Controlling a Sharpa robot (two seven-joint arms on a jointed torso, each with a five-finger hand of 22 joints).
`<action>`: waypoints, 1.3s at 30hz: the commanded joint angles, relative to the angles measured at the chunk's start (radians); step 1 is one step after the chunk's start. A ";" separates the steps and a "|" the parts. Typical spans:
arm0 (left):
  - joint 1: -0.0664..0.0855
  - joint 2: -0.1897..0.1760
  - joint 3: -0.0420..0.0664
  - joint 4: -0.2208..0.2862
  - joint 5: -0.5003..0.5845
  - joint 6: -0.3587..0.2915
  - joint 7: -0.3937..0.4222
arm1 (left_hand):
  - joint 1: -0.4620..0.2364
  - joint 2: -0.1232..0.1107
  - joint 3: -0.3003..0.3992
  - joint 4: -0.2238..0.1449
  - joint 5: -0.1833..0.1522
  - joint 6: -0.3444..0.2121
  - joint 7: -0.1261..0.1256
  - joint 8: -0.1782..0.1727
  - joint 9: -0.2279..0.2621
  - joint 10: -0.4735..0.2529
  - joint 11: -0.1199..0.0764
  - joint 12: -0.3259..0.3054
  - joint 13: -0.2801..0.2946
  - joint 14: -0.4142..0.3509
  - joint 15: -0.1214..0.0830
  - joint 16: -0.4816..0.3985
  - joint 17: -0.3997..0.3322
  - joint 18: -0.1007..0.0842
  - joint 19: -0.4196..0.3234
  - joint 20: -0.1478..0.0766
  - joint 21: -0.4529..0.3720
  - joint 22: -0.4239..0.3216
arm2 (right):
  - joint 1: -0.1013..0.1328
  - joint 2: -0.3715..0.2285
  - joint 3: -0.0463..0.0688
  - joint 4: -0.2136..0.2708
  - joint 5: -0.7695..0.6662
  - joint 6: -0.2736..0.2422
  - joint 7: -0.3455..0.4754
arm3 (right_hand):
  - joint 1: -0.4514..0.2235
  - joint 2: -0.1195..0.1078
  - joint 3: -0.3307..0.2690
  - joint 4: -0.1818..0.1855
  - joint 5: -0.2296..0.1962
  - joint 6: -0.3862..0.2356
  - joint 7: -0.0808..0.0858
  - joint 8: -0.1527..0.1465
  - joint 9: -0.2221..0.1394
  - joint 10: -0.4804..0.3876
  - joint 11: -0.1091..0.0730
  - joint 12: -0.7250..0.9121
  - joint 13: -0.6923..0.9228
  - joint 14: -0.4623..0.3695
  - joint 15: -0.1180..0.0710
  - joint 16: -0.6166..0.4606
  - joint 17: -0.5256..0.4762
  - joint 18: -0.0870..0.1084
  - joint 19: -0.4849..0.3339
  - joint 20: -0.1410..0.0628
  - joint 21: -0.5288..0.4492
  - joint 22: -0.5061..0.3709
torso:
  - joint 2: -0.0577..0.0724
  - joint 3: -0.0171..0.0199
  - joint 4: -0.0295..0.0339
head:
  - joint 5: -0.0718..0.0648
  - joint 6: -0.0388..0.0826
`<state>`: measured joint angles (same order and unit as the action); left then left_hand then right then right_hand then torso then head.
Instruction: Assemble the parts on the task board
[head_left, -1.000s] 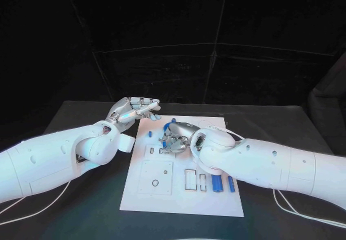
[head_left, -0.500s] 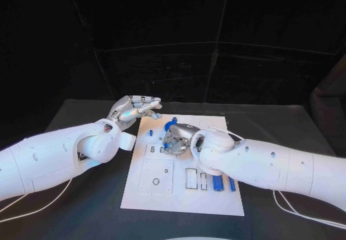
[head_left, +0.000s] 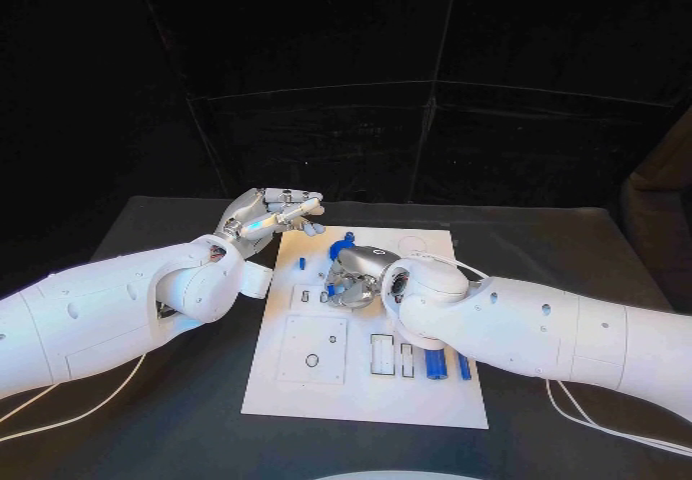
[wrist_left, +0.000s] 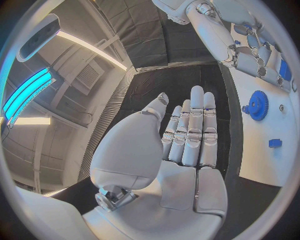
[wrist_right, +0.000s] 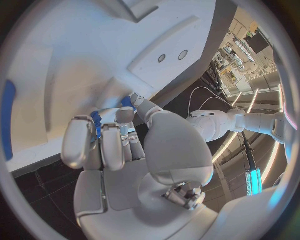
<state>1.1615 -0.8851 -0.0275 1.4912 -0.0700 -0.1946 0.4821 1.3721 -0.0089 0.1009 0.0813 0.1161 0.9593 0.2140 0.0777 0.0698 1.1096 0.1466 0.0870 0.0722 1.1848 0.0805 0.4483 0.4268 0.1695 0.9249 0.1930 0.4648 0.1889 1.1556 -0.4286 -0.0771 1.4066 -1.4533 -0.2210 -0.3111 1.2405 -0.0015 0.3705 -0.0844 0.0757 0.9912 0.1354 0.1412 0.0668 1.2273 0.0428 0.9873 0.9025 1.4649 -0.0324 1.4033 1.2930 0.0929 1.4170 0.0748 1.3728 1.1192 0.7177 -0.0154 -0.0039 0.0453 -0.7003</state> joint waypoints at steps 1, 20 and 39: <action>0.002 0.002 0.000 0.001 -0.002 0.012 -0.007 | 0.002 0.008 -0.002 -0.006 -0.003 0.002 0.004 -0.003 0.001 -0.003 0.002 -0.005 0.002 -0.007 -0.002 -0.005 0.002 0.012 -0.009 -0.001 -0.006 -0.002 | -0.006 -0.004 -0.005 -0.004 -0.008 0.035 -0.005 | -0.004 -0.006 0.005 -0.001 0.006 0.006 0.001 0.004 0.001 -0.006 0.001 -0.006 -0.002 0.051 -0.002 0.000 -0.001 -0.011 -0.004 -0.005 0.000 -0.002 | 0.000 -0.0004 -0.0005 | -0.001 -0.002; 0.002 0.002 0.000 -0.001 -0.002 0.015 -0.009 | 0.003 0.008 -0.001 -0.007 -0.003 0.003 0.004 -0.004 0.001 -0.003 0.002 -0.005 0.002 -0.008 -0.002 -0.006 0.003 0.013 -0.009 0.000 -0.006 -0.002 | -0.008 -0.015 -0.006 0.006 -0.009 0.047 -0.016 | -0.022 -0.043 -0.003 -0.008 0.022 -0.021 0.010 -0.016 -0.001 -0.036 0.008 -0.052 -0.050 0.048 0.004 -0.009 -0.011 -0.008 -0.012 -0.001 -0.011 -0.020 | -0.001 -0.0010 0.0009 | -0.002 -0.006; 0.002 0.004 0.000 -0.004 -0.002 0.017 -0.011 | 0.004 0.008 -0.001 -0.008 -0.003 0.003 0.004 -0.004 0.001 -0.003 0.002 -0.006 0.002 -0.008 -0.002 -0.007 0.004 0.013 -0.010 0.000 -0.006 -0.002 | -0.009 -0.010 -0.006 0.009 -0.014 -0.004 -0.010 | -0.054 -0.076 -0.059 0.007 0.025 -0.103 0.022 -0.056 -0.001 -0.048 0.021 -0.067 -0.074 0.047 0.013 -0.015 -0.014 -0.007 -0.015 0.008 -0.019 -0.030 | 0.000 -0.0006 0.0005 | -0.005 -0.008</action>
<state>1.1615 -0.8825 -0.0276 1.4875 -0.0700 -0.1925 0.4820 1.3721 -0.0090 0.1009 0.0813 0.1161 0.9593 0.2140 0.0777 0.0698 1.1096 0.1466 0.0870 0.0730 1.1848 0.0805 0.4442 0.4296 0.1696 0.9249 0.1930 0.4648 0.1884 1.1499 -0.4383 -0.0784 1.4181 -1.4628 -0.2231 -0.3083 1.1855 -0.0696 0.3188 -0.0753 0.1004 0.8976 0.1569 0.0915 0.0636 1.1824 0.0589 0.9203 0.8264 1.4650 -0.0248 1.3903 1.2769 0.0928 1.4060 0.0782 1.3579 1.0877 0.7172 -0.0163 -0.0033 0.0414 -0.7083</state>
